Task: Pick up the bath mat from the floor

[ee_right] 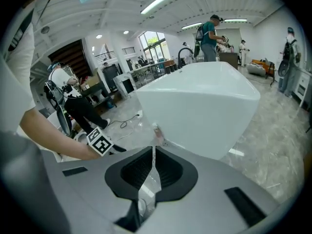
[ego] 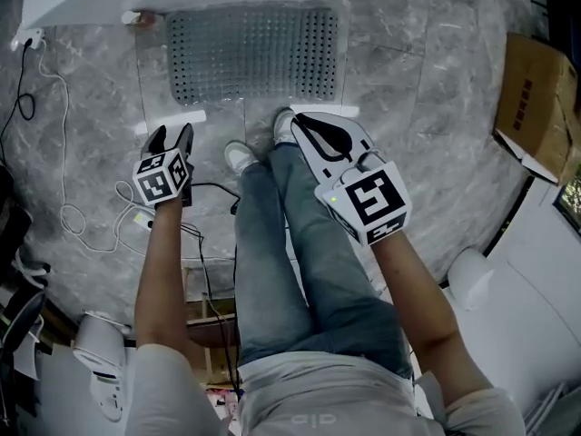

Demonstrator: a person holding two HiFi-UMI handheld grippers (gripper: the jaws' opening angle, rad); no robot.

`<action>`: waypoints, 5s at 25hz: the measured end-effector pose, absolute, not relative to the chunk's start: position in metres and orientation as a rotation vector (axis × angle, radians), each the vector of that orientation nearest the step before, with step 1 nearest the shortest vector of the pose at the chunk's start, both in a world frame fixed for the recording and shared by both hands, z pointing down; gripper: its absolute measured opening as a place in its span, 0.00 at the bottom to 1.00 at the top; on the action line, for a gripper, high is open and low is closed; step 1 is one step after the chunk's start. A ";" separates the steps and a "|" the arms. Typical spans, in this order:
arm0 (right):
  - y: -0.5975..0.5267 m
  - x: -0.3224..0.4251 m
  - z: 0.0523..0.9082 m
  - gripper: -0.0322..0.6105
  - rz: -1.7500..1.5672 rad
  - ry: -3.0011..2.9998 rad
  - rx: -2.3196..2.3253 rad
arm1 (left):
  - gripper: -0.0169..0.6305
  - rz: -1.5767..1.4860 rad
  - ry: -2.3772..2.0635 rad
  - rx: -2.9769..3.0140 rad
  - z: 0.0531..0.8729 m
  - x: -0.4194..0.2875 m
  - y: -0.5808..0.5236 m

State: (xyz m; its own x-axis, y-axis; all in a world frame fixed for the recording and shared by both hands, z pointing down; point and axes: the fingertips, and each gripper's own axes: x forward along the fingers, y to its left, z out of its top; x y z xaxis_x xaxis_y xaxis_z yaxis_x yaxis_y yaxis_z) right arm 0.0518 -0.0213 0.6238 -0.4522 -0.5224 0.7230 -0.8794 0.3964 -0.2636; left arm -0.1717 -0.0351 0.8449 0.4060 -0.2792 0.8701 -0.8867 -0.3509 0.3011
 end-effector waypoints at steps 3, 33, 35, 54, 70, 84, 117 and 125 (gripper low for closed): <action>-0.024 0.045 0.655 0.10 0.869 -2.107 1.190 | 0.44 0.983 -0.992 1.843 0.887 -0.177 -0.031; -0.044 0.058 0.897 0.10 0.939 -2.104 1.111 | 0.54 1.314 -1.031 1.685 1.204 -0.202 -0.041; -0.046 0.058 0.905 0.10 0.940 -2.108 1.104 | 0.55 1.305 -1.034 1.668 1.220 -0.204 -0.042; -0.074 0.069 0.926 0.10 0.908 -2.197 1.046 | 0.56 1.205 -1.096 1.554 1.259 -0.218 -0.041; -0.060 0.073 0.915 0.09 0.956 -2.181 1.040 | 0.23 1.231 -1.008 1.561 1.222 -0.200 -0.028; -0.033 0.079 0.864 0.09 1.031 -2.141 1.066 | 0.10 1.226 -0.971 1.659 1.148 -0.182 -0.006; -0.012 0.076 0.693 0.09 1.043 -2.180 1.084 | 0.09 1.020 -1.193 1.627 0.899 -0.192 -0.010; -0.009 0.069 0.652 0.09 1.011 -2.189 1.081 | 0.09 0.920 -1.216 1.611 0.837 -0.195 -0.002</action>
